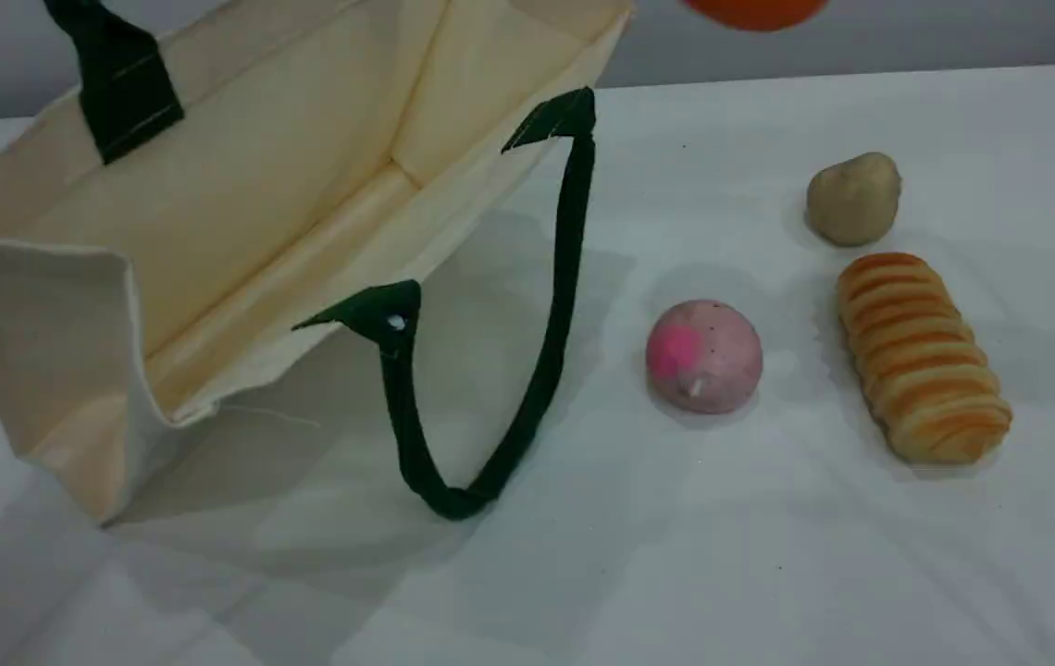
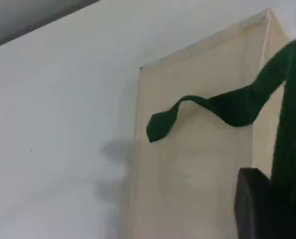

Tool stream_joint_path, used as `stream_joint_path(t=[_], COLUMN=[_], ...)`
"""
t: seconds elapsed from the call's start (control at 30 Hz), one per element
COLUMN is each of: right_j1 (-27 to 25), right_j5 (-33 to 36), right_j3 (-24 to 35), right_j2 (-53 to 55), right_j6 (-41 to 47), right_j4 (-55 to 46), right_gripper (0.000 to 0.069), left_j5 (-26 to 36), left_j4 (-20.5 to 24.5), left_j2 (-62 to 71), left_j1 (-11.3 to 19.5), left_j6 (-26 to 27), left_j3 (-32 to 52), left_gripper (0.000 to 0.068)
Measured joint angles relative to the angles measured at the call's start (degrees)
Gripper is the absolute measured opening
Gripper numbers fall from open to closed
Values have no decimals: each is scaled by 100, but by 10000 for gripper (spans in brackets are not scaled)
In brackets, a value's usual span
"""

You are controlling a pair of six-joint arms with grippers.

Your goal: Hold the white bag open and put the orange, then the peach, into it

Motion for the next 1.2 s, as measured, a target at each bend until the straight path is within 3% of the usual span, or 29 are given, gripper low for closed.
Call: stream_joint_path(t=[0.17, 0.57, 0.77, 1.1, 1.2], right_j1=[682, 2193, 2372, 2776, 2811], right_j5=[195, -1351, -1824, -1997, -1990], right_j3=[0, 0, 0, -6, -6], right_j2=[5, 109, 700, 1350, 1350], right_j6=[30, 42, -210, -1713, -2060], right_j4=[5, 357, 796, 2420, 2554], right_gripper=[20, 20, 20, 22, 54], left_j5=[0, 0, 0, 0, 0], left_j4=[0, 0, 5, -1, -1], left_j2=[0, 0, 0, 0, 0], left_j1=[0, 0, 0, 0, 0], left_j6=[0, 0, 0, 5, 5], left_j3=[0, 0, 0, 0, 0], left_gripper=[64, 64, 64, 64, 64])
